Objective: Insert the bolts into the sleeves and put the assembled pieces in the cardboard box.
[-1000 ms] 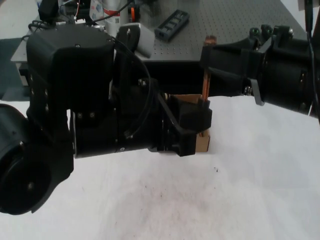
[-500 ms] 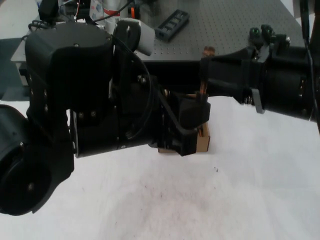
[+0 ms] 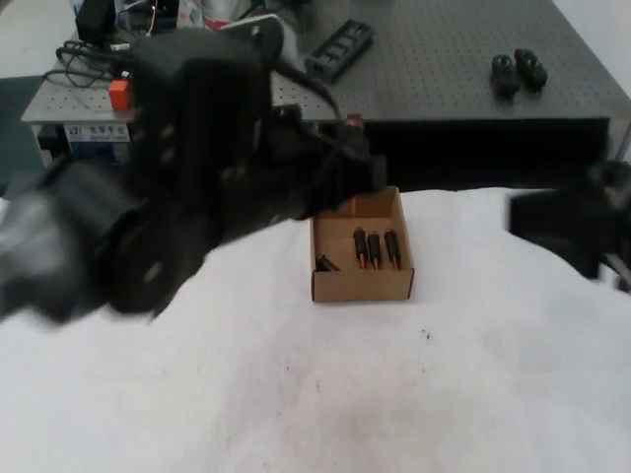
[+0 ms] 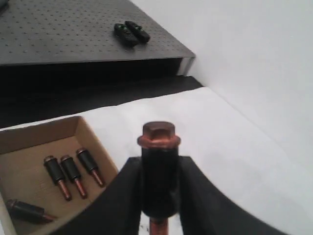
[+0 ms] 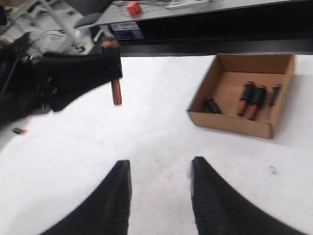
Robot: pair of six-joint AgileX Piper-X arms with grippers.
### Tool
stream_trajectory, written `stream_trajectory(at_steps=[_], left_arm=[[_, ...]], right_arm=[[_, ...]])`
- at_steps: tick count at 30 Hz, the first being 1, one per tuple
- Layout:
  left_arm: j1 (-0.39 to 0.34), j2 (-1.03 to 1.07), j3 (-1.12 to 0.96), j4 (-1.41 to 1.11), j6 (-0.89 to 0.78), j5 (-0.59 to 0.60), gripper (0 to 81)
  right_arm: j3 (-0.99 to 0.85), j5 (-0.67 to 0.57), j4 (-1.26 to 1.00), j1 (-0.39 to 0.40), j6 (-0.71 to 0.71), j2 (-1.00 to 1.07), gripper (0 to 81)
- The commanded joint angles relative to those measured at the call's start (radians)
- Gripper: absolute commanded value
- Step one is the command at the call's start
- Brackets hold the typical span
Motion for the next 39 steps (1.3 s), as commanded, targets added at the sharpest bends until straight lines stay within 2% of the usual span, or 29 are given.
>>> stream_trajectory(at_steps=[1,9,12,17,22,25,31,33,36,39], left_arm=[[0.016,0.096,-0.095,0.025,-0.015,-0.009,0.6],[0.04,0.492,-0.558,0.417,0.078,-0.016,0.6],[0.041,0.587,-0.675,0.516,0.117,-0.044,0.6],[0.044,0.665,-0.762,0.563,0.146,-0.103,0.6],[0.053,0.703,-0.769,0.599,0.146,-0.104,0.5],[0.059,0.712,-0.769,0.64,0.146,-0.104,6.6],[0.062,0.712,-0.771,0.642,0.146,-0.075,30.9],[0.062,0.709,-0.771,0.659,0.121,-0.064,35.0],[0.062,0.684,-0.771,0.694,0.108,-0.059,34.2],[0.062,0.624,-0.763,0.708,0.108,-0.087,27.1]], right_arm=[[-0.004,0.13,0.224,-0.039,-0.133,-0.104,22.3],[0.054,0.194,0.402,-0.044,-0.162,-0.271,0.9],[0.118,0.2,0.425,-0.044,-0.126,-0.343,6.4],[0.198,0.2,0.435,-0.044,-0.048,-0.451,6.6],[0.22,0.2,0.485,-0.044,-0.032,-0.497,6.6],[0.222,0.196,0.513,-0.044,-0.029,-0.498,6.6],[0.229,0.201,0.522,-0.044,-0.054,-0.498,6.6],[0.234,0.201,0.507,-0.044,-0.056,-0.498,6.6],[0.249,0.197,0.468,-0.044,-0.052,-0.498,6.6],[0.283,0.163,0.359,-0.044,-0.037,-0.498,6.6]])
